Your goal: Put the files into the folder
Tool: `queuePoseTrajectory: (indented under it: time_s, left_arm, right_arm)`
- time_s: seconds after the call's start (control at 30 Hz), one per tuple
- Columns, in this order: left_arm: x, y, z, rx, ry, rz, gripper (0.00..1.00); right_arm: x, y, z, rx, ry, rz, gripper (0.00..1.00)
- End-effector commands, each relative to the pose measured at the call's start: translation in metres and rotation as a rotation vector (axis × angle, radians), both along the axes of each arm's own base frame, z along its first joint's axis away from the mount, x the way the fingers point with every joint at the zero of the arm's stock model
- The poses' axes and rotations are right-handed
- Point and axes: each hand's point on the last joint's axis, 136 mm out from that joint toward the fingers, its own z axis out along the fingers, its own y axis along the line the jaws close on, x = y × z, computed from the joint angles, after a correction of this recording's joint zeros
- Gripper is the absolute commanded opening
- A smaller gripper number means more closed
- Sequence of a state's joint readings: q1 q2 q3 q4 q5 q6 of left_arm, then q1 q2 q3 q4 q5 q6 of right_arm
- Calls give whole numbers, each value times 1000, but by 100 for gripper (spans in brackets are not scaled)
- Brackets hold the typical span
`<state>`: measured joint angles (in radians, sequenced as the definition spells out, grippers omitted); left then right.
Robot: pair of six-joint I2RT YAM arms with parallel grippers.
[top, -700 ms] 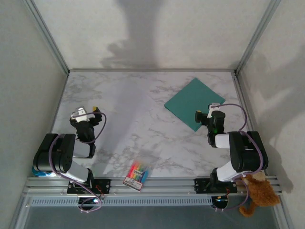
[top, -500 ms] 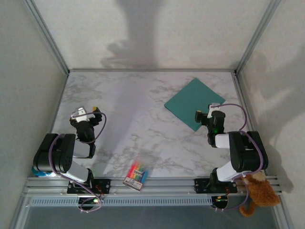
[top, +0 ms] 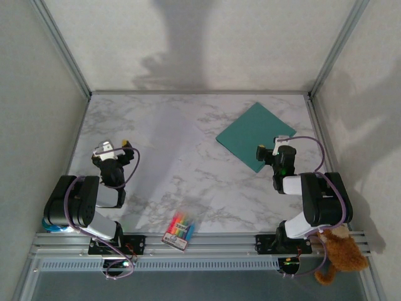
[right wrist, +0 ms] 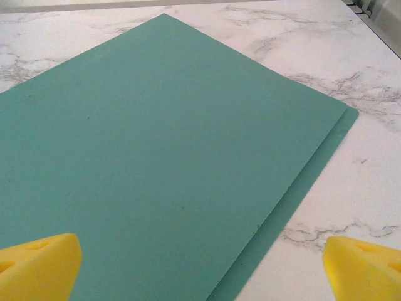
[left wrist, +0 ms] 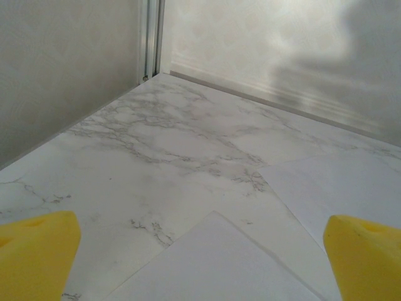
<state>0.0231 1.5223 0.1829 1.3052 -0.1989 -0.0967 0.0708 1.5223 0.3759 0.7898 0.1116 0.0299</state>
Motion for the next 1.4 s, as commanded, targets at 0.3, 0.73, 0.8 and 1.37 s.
queuePoseTrajectory:
  time_s: [0.3,0.73,0.8,1.37]
  left_arm:
    - [15,4,26,23,21,48,99]
    - [89,-94,151,-171,-7,-170,99]
    - [109,-125,156,-212,41,-242,99]
    - [179,-374,67,-310,374,-673,99]
  right_arm:
    - [6,-14,33,15,-30,-76,99]
    - [-26,-48,82,519,185,-366,99]
    - [-22,-38,77,667,234,-328,99]
    - [0,2,29,915,537,-188,99]
